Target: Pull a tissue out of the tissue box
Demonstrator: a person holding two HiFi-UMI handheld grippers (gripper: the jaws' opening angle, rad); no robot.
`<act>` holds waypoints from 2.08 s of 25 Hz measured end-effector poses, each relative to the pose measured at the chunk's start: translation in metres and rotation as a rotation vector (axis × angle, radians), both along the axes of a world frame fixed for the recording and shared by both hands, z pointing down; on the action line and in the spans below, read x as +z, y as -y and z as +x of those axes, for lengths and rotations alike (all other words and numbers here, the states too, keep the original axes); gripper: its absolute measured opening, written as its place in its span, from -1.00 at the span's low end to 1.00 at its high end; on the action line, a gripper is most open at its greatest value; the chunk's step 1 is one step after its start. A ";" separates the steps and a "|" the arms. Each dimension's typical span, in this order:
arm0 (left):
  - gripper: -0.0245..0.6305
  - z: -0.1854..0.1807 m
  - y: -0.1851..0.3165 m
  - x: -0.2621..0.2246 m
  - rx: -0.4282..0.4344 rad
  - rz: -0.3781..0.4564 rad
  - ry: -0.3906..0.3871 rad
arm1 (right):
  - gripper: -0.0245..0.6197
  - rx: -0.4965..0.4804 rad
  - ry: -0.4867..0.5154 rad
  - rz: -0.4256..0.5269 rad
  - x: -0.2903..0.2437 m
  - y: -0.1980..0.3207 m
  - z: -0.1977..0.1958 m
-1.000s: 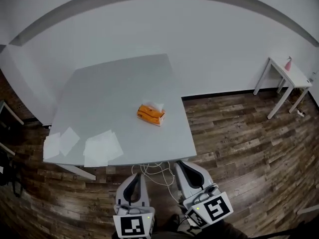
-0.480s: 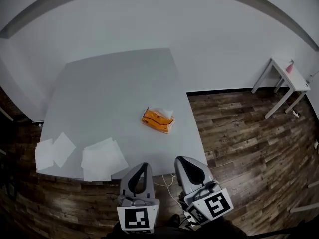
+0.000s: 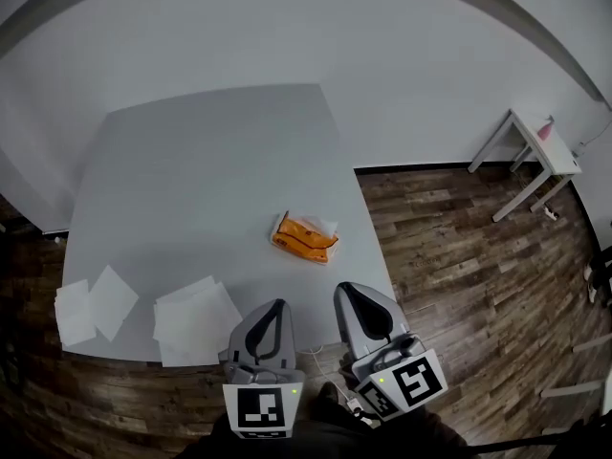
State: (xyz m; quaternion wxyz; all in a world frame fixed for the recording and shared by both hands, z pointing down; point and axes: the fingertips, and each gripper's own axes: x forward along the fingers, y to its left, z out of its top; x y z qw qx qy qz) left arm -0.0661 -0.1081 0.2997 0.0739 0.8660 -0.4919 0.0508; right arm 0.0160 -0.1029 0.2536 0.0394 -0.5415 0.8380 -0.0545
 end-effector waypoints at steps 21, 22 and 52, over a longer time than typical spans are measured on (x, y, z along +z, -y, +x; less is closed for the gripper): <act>-0.93 0.053 0.106 0.041 -0.087 -0.098 0.077 | -0.84 -0.169 0.014 -0.074 0.047 0.121 0.041; -0.93 0.057 0.111 0.043 -0.087 -0.101 0.081 | -0.84 -0.177 0.015 -0.078 0.049 0.126 0.043; -0.93 0.076 0.178 0.114 -0.145 -0.257 0.080 | -0.74 -0.323 -0.110 -0.194 0.145 0.201 0.035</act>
